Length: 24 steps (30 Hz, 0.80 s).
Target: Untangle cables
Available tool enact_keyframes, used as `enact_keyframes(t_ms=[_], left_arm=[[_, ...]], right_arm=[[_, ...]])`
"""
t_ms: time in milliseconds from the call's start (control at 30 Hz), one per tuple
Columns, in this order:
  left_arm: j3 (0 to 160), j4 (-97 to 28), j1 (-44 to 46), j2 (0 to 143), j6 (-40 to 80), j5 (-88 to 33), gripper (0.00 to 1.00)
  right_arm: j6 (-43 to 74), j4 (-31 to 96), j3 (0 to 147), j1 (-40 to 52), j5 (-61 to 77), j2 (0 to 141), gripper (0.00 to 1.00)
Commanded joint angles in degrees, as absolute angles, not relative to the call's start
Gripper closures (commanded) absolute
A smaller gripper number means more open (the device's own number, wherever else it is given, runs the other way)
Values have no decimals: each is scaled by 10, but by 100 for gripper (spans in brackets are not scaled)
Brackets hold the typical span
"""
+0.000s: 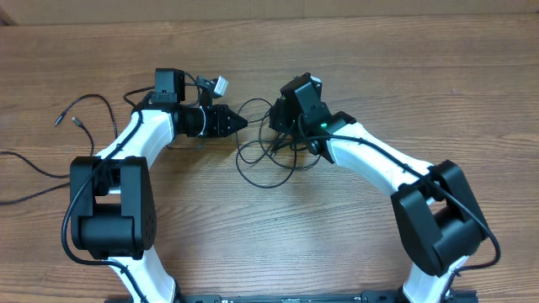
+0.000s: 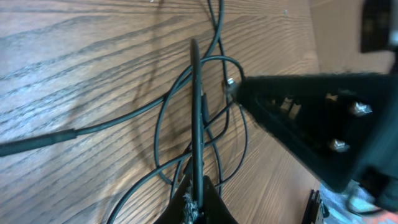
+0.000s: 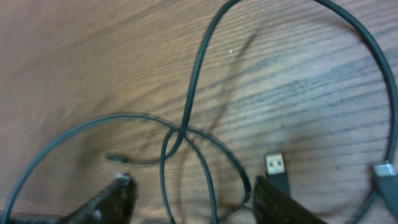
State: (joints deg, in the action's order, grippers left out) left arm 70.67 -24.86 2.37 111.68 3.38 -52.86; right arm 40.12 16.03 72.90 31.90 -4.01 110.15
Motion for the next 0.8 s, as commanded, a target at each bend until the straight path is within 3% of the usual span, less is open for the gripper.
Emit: enact_keyframes(t_ms=[0,233,400,567,767], left_arm=[[715,-245,23,1124,12,-562,96],[715,-244,23,1124,-39,-640,96],[715,-244,23,1124,-39,-640,96],[715,-244,23,1124,-39,-636,96],[715,-244,23,1124,-20,-567,96]], right_arm=[[400,134,727,314,-60,1120,31],[405,83,727,310,-76,1141,28],[406,78,727,308,-90,1152,38],[406,93,727,308,-90,1152,54],[406,166,727,308,-90,1152,92]])
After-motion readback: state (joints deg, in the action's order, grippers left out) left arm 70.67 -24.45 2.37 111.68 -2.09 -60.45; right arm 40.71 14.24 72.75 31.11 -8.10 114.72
